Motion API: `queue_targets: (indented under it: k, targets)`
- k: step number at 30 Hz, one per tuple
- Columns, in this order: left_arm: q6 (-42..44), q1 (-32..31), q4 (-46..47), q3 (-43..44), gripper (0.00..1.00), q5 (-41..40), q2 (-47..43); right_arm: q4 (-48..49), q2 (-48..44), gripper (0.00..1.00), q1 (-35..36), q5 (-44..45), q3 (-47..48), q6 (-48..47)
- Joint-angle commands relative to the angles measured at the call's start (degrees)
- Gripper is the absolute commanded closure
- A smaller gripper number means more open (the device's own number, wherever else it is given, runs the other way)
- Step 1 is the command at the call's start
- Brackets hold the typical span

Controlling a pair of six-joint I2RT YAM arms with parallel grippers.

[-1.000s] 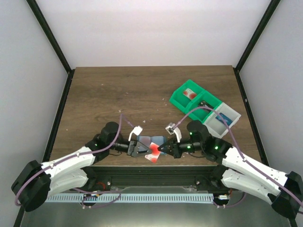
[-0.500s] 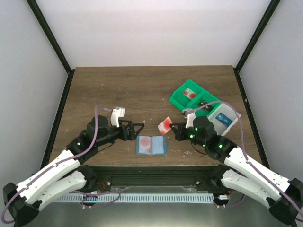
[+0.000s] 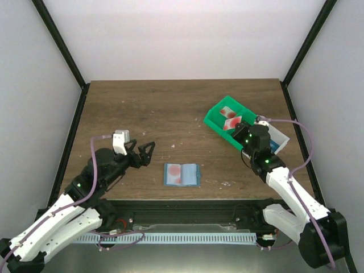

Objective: Take the credit cards out of the card holder

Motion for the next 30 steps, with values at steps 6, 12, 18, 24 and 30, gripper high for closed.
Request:
queue_targets:
  k: [6,12,18,24,30]
  targets:
    - [0.33,-0.08,-1.89,-1.67,0.00,0.13,-0.33,1.58,2.02,0.99,-3.96,18.21,-1.90,14.29]
    - [0.69,-0.04,-2.59,-1.10,0.00,0.73,-0.70,3.97,6.90,1.00,-5.12,17.29,-0.54,15.87]
    - [0.67,-0.03,-1.74,-1.74,0.00,1.49,-2.45,15.06,11.22,0.99,-5.21,11.49,-0.77,16.85]
    - [0.85,-0.04,-2.00,-1.54,0.00,1.73,-2.91,19.66,20.72,0.99,-5.18,9.35,3.22,21.15]
    - [0.77,-0.06,-1.81,-1.76,0.00,1.83,-3.81,23.50,29.16,1.00,-5.17,11.25,7.52,23.74]
